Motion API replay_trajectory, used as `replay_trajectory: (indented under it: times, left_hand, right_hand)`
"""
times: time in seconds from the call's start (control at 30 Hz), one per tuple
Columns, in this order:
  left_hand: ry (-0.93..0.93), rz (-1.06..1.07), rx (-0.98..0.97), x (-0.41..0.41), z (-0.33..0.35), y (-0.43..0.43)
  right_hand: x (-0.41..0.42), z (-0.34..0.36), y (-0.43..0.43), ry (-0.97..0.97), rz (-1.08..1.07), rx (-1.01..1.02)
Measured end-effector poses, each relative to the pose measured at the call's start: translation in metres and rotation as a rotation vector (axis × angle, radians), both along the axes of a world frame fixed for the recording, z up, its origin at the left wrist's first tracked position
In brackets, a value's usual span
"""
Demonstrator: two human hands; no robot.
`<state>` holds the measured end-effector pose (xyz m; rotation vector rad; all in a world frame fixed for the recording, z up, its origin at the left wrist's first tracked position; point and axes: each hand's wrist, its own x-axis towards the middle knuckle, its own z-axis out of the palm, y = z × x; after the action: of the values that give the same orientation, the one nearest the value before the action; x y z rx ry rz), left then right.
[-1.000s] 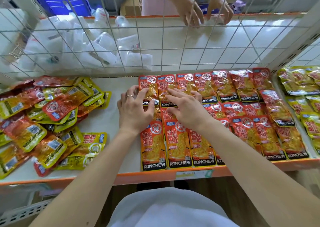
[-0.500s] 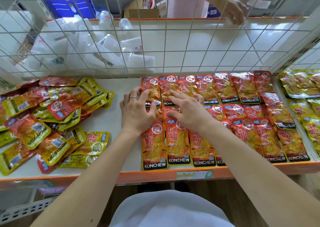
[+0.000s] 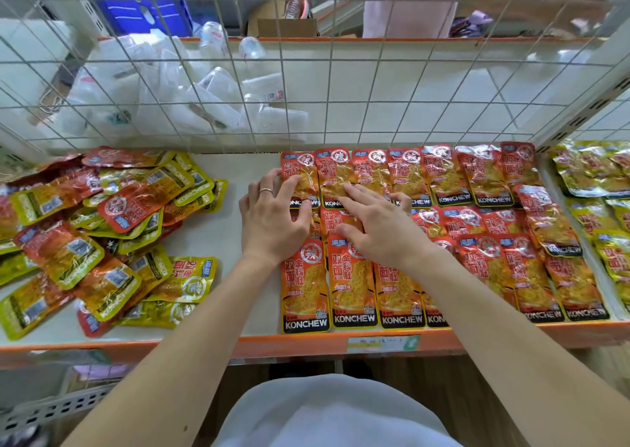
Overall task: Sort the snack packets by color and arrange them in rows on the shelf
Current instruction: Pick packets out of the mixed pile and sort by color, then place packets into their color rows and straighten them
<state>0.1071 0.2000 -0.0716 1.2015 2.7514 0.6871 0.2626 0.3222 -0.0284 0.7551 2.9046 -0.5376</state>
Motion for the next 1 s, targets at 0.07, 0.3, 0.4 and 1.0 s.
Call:
replay_trajectory:
  times: [0.07,0.3,0.4,1.0]
  left_hand:
    - [0.007,0.000,0.001,0.000,-0.001,0.000]
    - [0.015,-0.006,-0.009,0.000,-0.001,0.000]
    - [0.023,-0.008,0.008,0.001,0.000,-0.001]
    - [0.185,-0.020,0.177,0.019,0.050,-0.034]
  right_hand:
    - [0.002,-0.002,-0.002,-0.017,0.004,-0.005]
    - [0.005,0.000,-0.003,0.035,-0.003,-0.014]
    - [0.005,-0.002,-0.003,0.017,0.013,0.001]
    - [0.010,0.045,0.004,0.377,0.077,0.042]
